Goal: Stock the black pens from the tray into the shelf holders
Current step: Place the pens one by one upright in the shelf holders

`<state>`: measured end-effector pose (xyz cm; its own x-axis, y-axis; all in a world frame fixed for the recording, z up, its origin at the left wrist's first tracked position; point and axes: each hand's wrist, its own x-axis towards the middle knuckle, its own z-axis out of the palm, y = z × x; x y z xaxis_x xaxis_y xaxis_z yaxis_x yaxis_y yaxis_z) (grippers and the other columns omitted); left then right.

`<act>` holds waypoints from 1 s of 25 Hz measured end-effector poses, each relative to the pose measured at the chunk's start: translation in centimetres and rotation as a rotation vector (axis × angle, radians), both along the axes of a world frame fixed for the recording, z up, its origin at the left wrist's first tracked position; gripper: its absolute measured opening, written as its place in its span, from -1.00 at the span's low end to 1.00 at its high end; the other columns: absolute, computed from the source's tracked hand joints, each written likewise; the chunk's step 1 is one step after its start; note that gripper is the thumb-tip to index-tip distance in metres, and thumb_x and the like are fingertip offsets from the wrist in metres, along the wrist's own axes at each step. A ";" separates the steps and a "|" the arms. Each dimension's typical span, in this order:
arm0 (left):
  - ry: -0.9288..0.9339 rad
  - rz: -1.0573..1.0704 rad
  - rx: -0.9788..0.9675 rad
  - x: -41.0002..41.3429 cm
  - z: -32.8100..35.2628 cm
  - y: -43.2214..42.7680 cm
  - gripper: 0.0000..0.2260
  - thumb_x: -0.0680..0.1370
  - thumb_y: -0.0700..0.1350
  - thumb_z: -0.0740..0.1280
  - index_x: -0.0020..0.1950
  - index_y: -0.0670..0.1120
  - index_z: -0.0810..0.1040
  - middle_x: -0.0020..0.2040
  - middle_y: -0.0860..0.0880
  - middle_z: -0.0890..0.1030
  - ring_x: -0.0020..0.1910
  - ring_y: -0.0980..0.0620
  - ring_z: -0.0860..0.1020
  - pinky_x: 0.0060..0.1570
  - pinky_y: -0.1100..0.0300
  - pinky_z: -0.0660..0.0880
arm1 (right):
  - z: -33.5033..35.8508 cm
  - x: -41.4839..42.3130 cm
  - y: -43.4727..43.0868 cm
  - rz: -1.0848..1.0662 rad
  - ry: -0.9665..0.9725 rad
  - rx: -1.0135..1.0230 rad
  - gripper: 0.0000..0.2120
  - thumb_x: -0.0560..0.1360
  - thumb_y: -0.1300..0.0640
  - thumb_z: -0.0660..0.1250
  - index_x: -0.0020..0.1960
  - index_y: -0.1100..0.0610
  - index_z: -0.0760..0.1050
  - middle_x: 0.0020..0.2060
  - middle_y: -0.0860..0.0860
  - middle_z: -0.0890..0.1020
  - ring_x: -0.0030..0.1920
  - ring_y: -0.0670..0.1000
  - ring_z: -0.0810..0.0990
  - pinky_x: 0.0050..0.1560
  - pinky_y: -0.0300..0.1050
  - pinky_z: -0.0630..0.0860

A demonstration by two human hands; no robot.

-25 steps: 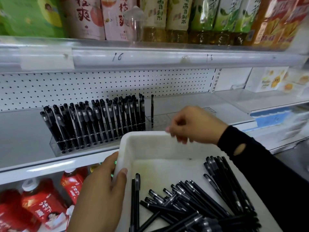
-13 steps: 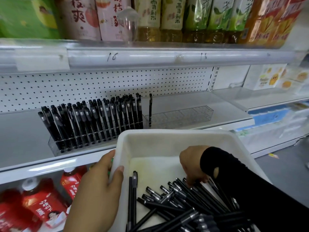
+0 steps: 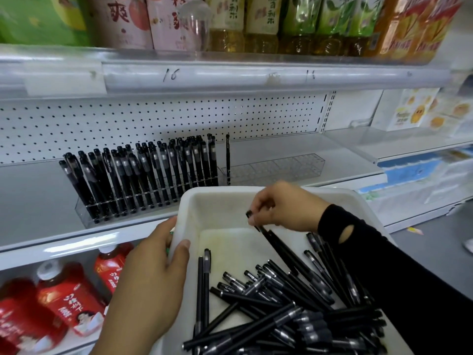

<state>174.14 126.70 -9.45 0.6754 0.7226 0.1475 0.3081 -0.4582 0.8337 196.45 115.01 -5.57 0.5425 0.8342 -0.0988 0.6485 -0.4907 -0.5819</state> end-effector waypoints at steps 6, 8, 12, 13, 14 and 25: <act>-0.010 0.001 0.019 0.0 0.2 -0.3 -0.67 0.63 -0.06 0.24 0.35 0.25 0.44 -0.11 0.35 0.57 -0.12 0.33 0.55 -0.23 0.41 0.37 | 2.5 0.2 -0.7 -0.128 0.624 0.741 -0.85 0.52 0.38 0.35 -0.05 0.18 0.44 -0.35 0.05 0.65 -0.34 0.03 0.68 -0.35 -0.22 0.59; -0.015 -0.002 0.027 0.0 0.3 -0.4 -0.67 0.63 -0.06 0.24 0.36 0.23 0.44 -0.12 0.37 0.55 -0.12 0.33 0.55 -0.23 0.42 0.37 | 2.5 1.0 -1.4 -0.188 0.999 0.891 -0.81 0.45 0.40 0.33 0.01 0.21 0.45 -0.28 0.11 0.64 -0.27 0.04 0.70 -0.29 -0.26 0.62; -0.010 -0.001 0.023 0.1 0.2 -0.3 -0.68 0.62 -0.06 0.25 0.35 0.22 0.44 -0.11 0.38 0.54 -0.11 0.33 0.55 -0.21 0.44 0.36 | 0.6 0.4 -1.8 -0.044 1.261 0.524 -0.70 0.43 0.38 0.29 0.12 0.29 0.63 -0.22 0.16 0.65 -0.20 0.03 0.70 -0.21 -0.27 0.65; -0.012 0.002 0.018 0.1 0.2 -0.3 -0.69 0.62 -0.06 0.25 0.35 0.20 0.45 -0.11 0.37 0.55 -0.10 0.32 0.55 -0.20 0.43 0.38 | 0.1 0.0 -1.4 -0.004 1.270 0.460 -0.73 0.44 0.37 0.30 0.10 0.28 0.66 -0.23 0.15 0.64 -0.21 0.02 0.69 -0.22 -0.27 0.64; -0.016 0.007 0.012 0.1 0.1 -0.2 -0.69 0.62 -0.06 0.25 0.35 0.19 0.45 -0.11 0.36 0.55 -0.10 0.31 0.56 -0.20 0.43 0.38 | 0.0 -0.2 -0.9 0.005 1.291 0.470 -0.76 0.42 0.35 0.36 0.06 0.27 0.68 -0.24 0.15 0.63 -0.24 0.00 0.68 -0.24 -0.27 0.63; 0.005 0.008 -0.009 0.2 0.3 -0.3 -0.67 0.63 -0.05 0.24 0.38 0.22 0.43 -0.09 0.29 0.59 -0.12 0.28 0.57 -0.24 0.40 0.37 | 0.5 0.5 -0.7 -0.160 1.525 0.857 -0.64 0.30 0.40 0.44 0.09 0.28 0.61 -0.17 0.17 0.63 -0.15 0.08 0.68 -0.20 -0.21 0.65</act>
<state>174.37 126.44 -9.19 0.6705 0.7291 0.1376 0.3162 -0.4486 0.8359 196.94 114.36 -5.07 0.4670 0.8711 -0.1523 -0.6928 0.2533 -0.6752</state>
